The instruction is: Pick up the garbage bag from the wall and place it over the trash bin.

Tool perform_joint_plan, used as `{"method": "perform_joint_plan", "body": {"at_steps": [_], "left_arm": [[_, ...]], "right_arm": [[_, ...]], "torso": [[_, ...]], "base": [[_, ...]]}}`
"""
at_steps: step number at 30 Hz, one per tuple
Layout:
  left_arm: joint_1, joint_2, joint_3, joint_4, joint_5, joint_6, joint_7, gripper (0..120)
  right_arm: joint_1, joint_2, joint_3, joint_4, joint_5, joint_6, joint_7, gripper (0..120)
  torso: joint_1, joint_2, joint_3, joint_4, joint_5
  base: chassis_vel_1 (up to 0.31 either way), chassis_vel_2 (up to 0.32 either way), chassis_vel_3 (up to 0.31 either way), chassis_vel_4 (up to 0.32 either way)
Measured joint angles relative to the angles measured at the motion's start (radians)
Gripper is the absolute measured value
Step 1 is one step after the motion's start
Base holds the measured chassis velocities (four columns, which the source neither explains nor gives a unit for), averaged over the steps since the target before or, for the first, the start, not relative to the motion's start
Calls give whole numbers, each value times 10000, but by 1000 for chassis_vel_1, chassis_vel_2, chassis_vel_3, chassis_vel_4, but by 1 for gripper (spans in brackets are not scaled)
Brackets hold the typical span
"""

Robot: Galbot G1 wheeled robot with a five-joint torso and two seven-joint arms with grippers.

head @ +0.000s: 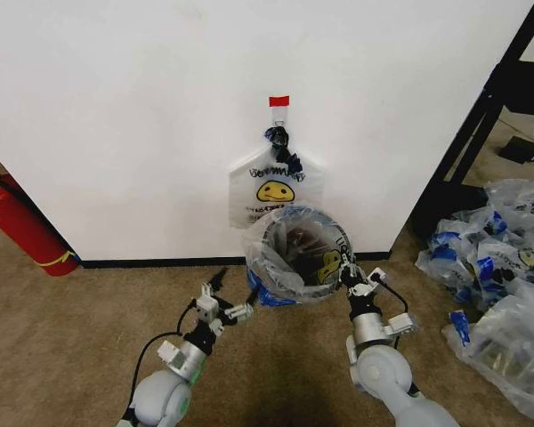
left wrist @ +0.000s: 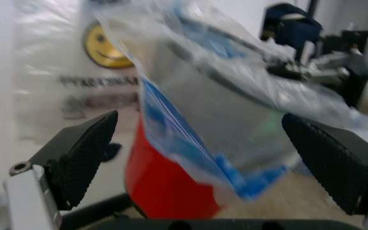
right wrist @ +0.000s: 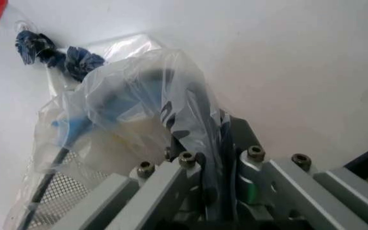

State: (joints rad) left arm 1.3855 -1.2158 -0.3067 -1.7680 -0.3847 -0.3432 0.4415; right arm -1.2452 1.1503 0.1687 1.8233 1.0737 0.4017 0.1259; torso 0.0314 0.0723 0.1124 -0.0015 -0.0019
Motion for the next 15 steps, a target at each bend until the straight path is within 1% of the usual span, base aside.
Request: {"method": "perform_joint_plan", "body": {"at_steps": [3, 4, 7, 8, 13, 14, 15], "left_arm": [[-81, -98, 104, 106, 454, 10, -467, 100], [-155, -164, 194, 118, 670, 10, -898, 100], [-259, -242, 303, -29, 1041, 114, -1807, 87], [-259, -242, 303, -29, 1041, 114, -1807, 87], [-355, -217, 244, -46, 1077, 266, -2286, 65], [-363, -217, 227, -20, 1076, 266, -2357, 62], [-363, -217, 227, -20, 1076, 266, -2357, 62]], "right_arm": [[-71, -3, -1, 75, 26, -5, 1, 2], [-112, 1, -8, 131, 27, -6, 0, 2], [-215, 2, -46, 273, 8, -10, -29, 2], [-215, 2, -46, 273, 8, -10, -29, 2], [-306, -15, -47, 370, -21, -10, -63, 2], [-317, -18, -47, 389, -26, -10, -71, 2], [-317, -18, -47, 389, -26, -10, -71, 2]], "torso": [[0, 0, 0, 0, 0], [0, 0, 0, -2, -2], [0, 0, 0, -1, 0], [0, 0, 0, -1, 0], [0, 0, 0, -1, 1], [0, 0, 0, -2, 0], [0, 0, 0, -2, 0]], "base": [[0, 0, 0, 0], [0, 0, 0, 0], [0, 0, 0, 0], [0, 0, 0, 0], [0, 0, 0, 0], [0, 0, 0, 0], [0, 0, 0, 0]]}}
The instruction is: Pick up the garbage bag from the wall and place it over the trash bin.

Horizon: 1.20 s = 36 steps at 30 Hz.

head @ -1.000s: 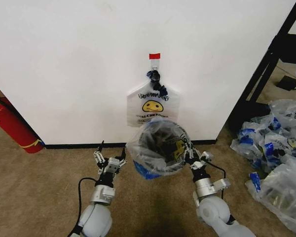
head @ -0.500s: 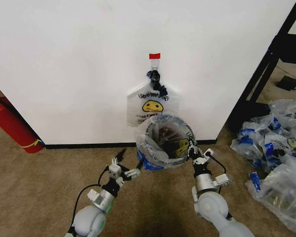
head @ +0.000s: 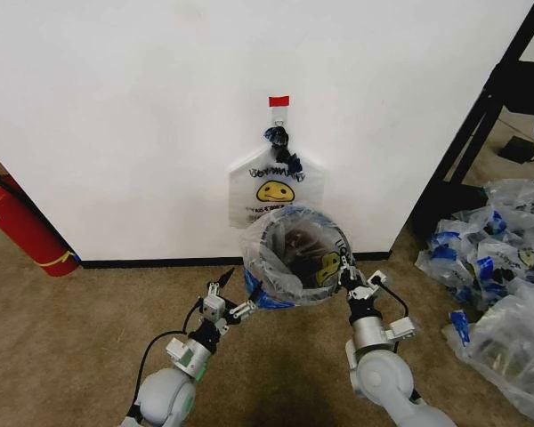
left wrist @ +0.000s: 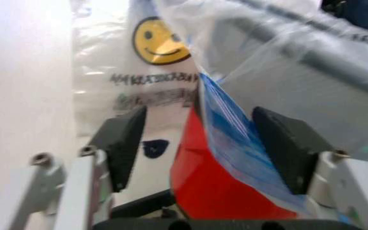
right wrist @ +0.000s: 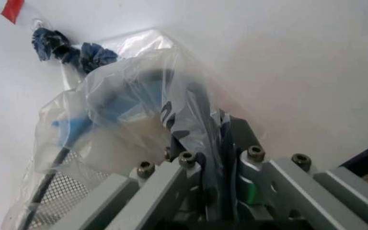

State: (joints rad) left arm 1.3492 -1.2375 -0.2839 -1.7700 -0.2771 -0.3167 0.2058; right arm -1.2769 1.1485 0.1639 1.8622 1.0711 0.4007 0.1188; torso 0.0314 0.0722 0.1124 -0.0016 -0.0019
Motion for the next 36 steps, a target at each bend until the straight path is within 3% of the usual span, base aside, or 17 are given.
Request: {"method": "perform_joint_plan", "body": {"at_steps": [16, 25, 36], "left_arm": [[158, -145, -105, -29, 265, -15, -549, 0], [148, -222, -53, 131, 496, -99, -404, 0], [134, -214, -246, 413, 832, -774, 985, 0]], "right_arm": [[-72, -43, -36, 221, -96, -55, -16, 2], [-306, -92, -109, 801, 300, -494, 202, 2], [-513, -178, -79, 1442, 1333, -1357, 496, 2]], "torso": [[0, 0, 0, 1, 0], [0, 0, 0, 1, 0], [0, 0, 0, 2, 1]], "base": [[0, 0, 0, 0], [0, 0, 0, 0], [0, 0, 0, 0]]}}
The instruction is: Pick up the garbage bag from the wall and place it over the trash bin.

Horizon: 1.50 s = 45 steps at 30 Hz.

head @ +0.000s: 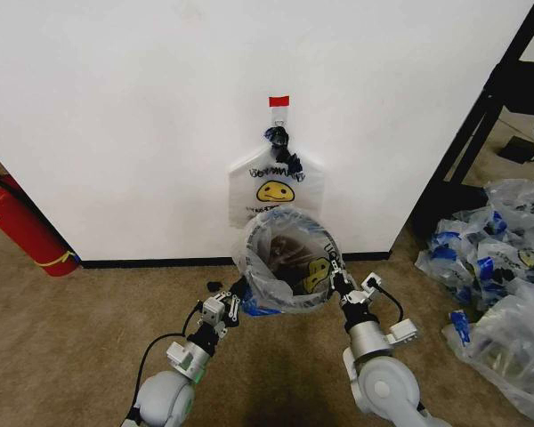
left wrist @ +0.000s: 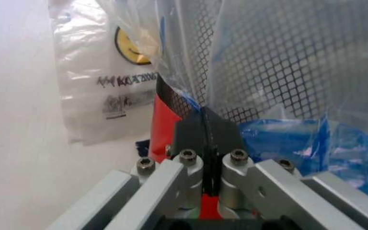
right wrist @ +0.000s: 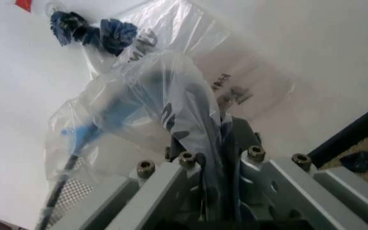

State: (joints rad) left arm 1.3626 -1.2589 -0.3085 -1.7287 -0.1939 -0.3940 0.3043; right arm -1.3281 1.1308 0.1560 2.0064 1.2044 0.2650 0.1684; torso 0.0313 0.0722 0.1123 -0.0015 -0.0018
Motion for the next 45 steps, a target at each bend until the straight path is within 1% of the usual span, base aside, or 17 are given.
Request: {"method": "perform_joint_plan", "body": {"at_steps": [9, 14, 18, 20, 21, 24, 27, 28, 31, 33, 36, 38, 40, 41, 43, 44, 45], "left_arm": [[-368, -67, -51, 738, 159, -627, -997, 0], [-404, -46, -63, 769, 93, -740, -1060, 0], [-327, 41, -153, 689, -204, -999, -337, 19], [-300, 53, -177, 664, -234, -1004, -164, 21], [-205, 92, -285, 587, -295, -1009, 527, 27], [-71, 124, -515, 556, -289, -1104, 1671, 39], [-67, 157, -795, 672, -111, -1327, 2417, 51], [-67, 157, -795, 672, -111, -1327, 2417, 51], [-153, 224, -996, 824, -115, -1602, 2505, 61], [-225, 255, -1072, 903, -237, -1707, 2316, 73], [-349, 281, -1224, 988, -540, -1800, 2217, 84], [-361, 293, -1258, 992, -613, -1805, 2228, 88], [-377, 385, -1457, 997, -1115, -1812, 2646, 97], [-376, 403, -1489, 998, -1209, -1812, 2749, 97], [-270, 617, -1815, 972, -2206, -1799, 4071, 100], [-270, 617, -1815, 972, -2206, -1799, 4071, 100], [-204, 700, -1905, 919, -2512, -1751, 4585, 100]], "right_arm": [[68, 72, -82, 60, 105, -143, 65, 2], [90, 80, -73, 59, 100, -139, 72, 2], [101, 88, -32, 41, 57, -122, 75, 2], [104, 88, -23, 35, 50, -117, 76, 2], [123, 92, 6, 2, 17, -103, 76, 2], [207, 90, 53, -132, -105, -75, -7, 2], [321, 11, 81, -332, -187, -75, -244, 2], [321, 11, 81, -332, -187, -75, -244, 2], [382, -132, 150, -473, -199, -82, -489, 2], [384, -226, 174, -606, -246, -98, -706, 2], [370, -384, 232, -918, -514, -123, -1253, 2], [366, -417, 246, -972, -560, -134, -1347, 2], [363, -580, 337, -1232, -733, -167, -1795, 2], [366, -613, 359, -1291, -771, -169, -1895, 2], [427, -794, 491, -1710, -1162, -117, -2471, 2], [427, -794, 491, -1710, -1162, -117, -2471, 2], [457, -854, 533, -1892, -1324, -37, -2758, 2]], "torso": [[0, 0, 0, -1, -1], [0, 0, 0, 0, -1], [0, 0, 0, -1, -1], [0, 0, 0, -1, -2], [0, 0, 0, -2, 1], [0, 0, 0, -1, 0], [0, 0, 0, 0, -1], [0, 0, 0, 0, -1], [0, 0, 0, -1, -2], [0, 0, 0, -1, 0], [0, 0, 0, -2, -2], [0, 0, 1, -2, -2], [0, 0, 0, -2, 0], [0, 0, 0, -1, -1], [0, 0, 0, -3, 0], [0, 0, 0, -3, 0], [0, 0, 1, 1, 1]], "base": [[0, 0, 0, 0], [0, 0, 0, 0], [0, 0, 0, 0], [0, 0, 0, 0], [0, 0, 0, 0], [0, 0, 0, 0], [0, 0, 0, 0], [0, 0, 0, 0], [0, 0, 0, 0], [0, 0, 0, 0], [0, 0, 0, 0], [0, 0, 0, 0], [0, 0, 0, 0], [0, 0, 0, 0], [0, 0, 0, 0], [0, 0, 0, 0], [0, 0, 0, 0]]}}
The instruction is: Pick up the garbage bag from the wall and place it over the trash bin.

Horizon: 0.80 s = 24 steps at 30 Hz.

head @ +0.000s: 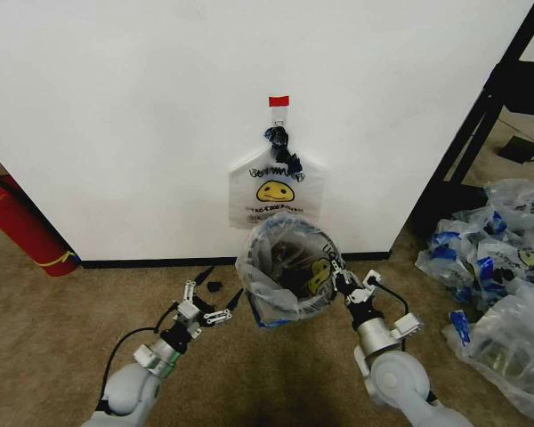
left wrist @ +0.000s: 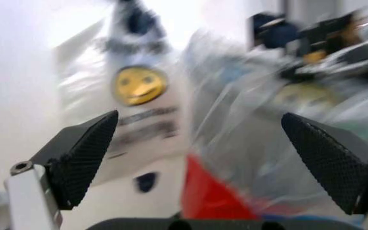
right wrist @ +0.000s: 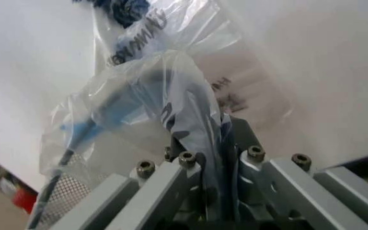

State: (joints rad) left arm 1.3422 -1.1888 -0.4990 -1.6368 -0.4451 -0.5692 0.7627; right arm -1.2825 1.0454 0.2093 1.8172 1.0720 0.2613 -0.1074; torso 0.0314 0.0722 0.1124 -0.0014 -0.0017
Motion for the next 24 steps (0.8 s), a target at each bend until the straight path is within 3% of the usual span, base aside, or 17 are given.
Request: {"method": "perform_joint_plan", "body": {"at_steps": [4, 6, 7, 10, 12, 13, 14, 17, 19, 24], "left_arm": [[204, 486, -443, -664, -1513, 686, 1712, 100], [159, 830, -481, -1224, -2207, 1336, 1896, 100], [159, 830, -481, -1224, -2207, 1336, 1896, 100], [-100, 1317, -179, -1932, -2911, 2371, 1672, 100], [-190, 1500, 41, -2190, -2991, 2784, 1292, 100], [-257, 1658, 279, -2447, -2928, 3271, 602, 100], [-447, 1862, 704, -3030, -3040, 4925, -1483, 100], [-615, 1975, 994, -3630, -3828, 6777, -2558, 100], [-655, 2014, 1054, -3786, -4018, 7261, -2829, 100], [-1010, 2333, 1229, -4417, -5048, 9985, -4390, 98]], "right_arm": [[104, -224, 399, -1166, -850, 535, -2897, 2], [292, -247, 752, -2223, -1159, 1101, -5492, 2], [292, -247, 752, -2223, -1159, 1101, -5492, 2], [487, -221, 981, -3046, -1041, 1464, -7558, 2], [585, -184, 1051, -3347, -1035, 1630, -8168, 2], [688, -144, 1109, -3576, -1097, 1806, -8569, 2], [920, -52, 1191, -3861, -1231, 2249, -9076, 2], [975, -25, 1270, -3765, -1341, 2420, -9224, 2], [985, -30, 1322, -3729, -1407, 2438, -9291, 2], [894, -115, 1710, -3497, -1806, 2476, -9672, 2]], "torso": [[-1, 0, -1, 1, 2], [0, 0, 0, -2, -2], [0, 0, 0, -2, -2], [0, 0, 0, -3, -1], [0, 0, 0, -4, -1], [0, 0, 0, -4, 2], [0, 0, 0, -2, -3], [0, 0, 0, 0, -1], [0, 0, 0, 0, -2], [0, 0, 0, -2, -1]], "base": [[0, 0, 0, 0], [0, 0, 0, 0], [0, 0, 0, 0], [0, 0, 0, 0], [0, 0, 0, 0], [0, 0, 0, 0], [0, 0, 0, 0], [0, 0, 0, 0], [0, 0, 0, 0], [0, 0, 0, 0]]}}
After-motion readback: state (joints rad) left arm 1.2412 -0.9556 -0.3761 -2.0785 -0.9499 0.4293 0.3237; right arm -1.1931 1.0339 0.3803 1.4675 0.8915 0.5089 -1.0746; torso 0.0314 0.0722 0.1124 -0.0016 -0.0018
